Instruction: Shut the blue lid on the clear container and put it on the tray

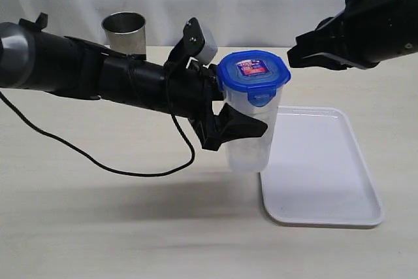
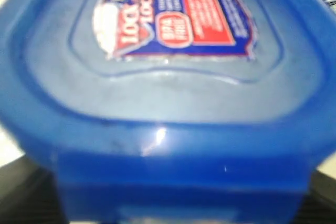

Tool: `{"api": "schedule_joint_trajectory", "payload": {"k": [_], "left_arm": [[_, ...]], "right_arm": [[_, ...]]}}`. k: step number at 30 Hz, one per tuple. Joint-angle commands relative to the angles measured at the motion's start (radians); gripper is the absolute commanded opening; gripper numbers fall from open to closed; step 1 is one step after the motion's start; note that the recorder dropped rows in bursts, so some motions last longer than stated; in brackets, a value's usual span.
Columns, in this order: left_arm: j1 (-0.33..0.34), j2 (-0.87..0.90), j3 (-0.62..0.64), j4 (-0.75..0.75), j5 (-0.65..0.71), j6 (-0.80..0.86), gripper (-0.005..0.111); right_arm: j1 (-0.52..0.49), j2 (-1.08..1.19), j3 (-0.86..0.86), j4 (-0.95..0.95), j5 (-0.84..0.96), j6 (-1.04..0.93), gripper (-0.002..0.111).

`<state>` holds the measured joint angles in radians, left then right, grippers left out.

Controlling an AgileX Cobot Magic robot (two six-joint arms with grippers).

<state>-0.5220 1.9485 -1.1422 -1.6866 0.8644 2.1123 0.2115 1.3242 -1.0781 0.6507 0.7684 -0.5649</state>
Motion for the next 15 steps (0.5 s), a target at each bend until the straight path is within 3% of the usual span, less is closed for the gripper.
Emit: {"api": "schedule_joint_trajectory", "payload": {"k": [1, 10, 15], "left_arm": [[-0.002, 0.005, 0.000, -0.058, 0.015, 0.029, 0.000], [-0.037, 0.013, -0.072, -0.058, -0.024, 0.029, 0.000], [-0.122, 0.049, -0.160, -0.058, -0.260, 0.029, 0.000]], "right_arm": [[0.001, -0.080, -0.005, 0.003, -0.007, -0.011, 0.005], [0.001, -0.240, -0.005, 0.003, -0.018, -0.011, 0.005], [0.001, -0.319, -0.001, 0.003, -0.020, -0.025, 0.005]]}}
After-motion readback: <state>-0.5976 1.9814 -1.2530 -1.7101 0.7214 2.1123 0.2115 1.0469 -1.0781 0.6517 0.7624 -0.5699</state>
